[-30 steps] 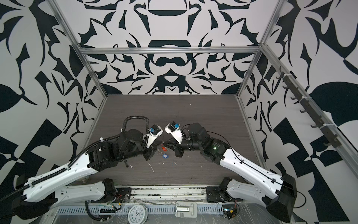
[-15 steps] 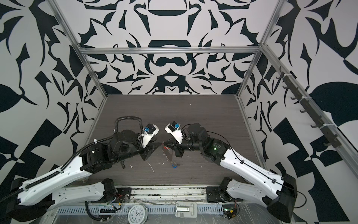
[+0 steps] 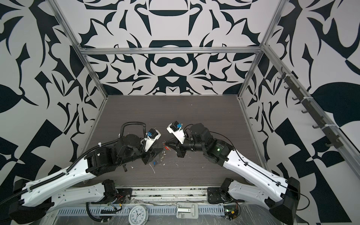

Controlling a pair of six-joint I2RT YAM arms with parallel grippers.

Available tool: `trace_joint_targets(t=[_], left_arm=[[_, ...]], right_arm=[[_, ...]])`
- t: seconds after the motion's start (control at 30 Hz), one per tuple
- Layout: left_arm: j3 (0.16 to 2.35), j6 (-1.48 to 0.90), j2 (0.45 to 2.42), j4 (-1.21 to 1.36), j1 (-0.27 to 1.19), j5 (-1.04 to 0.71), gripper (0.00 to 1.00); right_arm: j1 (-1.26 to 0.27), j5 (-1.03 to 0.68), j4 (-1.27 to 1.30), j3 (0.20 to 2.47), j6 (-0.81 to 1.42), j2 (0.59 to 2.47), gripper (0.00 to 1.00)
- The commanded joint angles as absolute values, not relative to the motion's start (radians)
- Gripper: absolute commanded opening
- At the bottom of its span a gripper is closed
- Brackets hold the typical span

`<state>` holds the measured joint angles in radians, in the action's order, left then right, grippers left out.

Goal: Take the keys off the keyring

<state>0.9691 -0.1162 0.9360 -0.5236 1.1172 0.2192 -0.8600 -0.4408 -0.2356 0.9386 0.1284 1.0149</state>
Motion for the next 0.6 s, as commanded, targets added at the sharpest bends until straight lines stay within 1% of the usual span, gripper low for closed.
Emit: trace_joint_targets(t=[0.0,0.23,0.3,0.37,0.5,0.57], left_arm=[[0.964,-0.125,0.945,-0.489,1.111,0.22,0.47],[0.972,-0.1,0.961,-0.474,1.11,0.251,0.33],[0.975,-0.091,0.961,-0.474,1.109,0.257,0.26],[0.979,-0.087,0.963,-0.476,1.109,0.261,0.22],[0.982,-0.08,0.963,-0.464,1.109,0.248,0.21],[0.984,-0.076,0.962,-0.456,1.107,0.239,0.22]], right_arm=[[-0.865,-0.451,-0.203,0.991,0.127,0.986,0.0],[-0.865,-0.471,-0.199,0.992,0.135,0.987,0.0],[-0.865,-0.475,-0.199,0.992,0.137,0.986,0.0],[-0.865,-0.478,-0.201,0.992,0.138,0.985,0.0],[-0.865,-0.483,-0.201,0.991,0.138,0.988,0.0],[-0.864,-0.485,-0.196,0.988,0.139,0.989,0.0]])
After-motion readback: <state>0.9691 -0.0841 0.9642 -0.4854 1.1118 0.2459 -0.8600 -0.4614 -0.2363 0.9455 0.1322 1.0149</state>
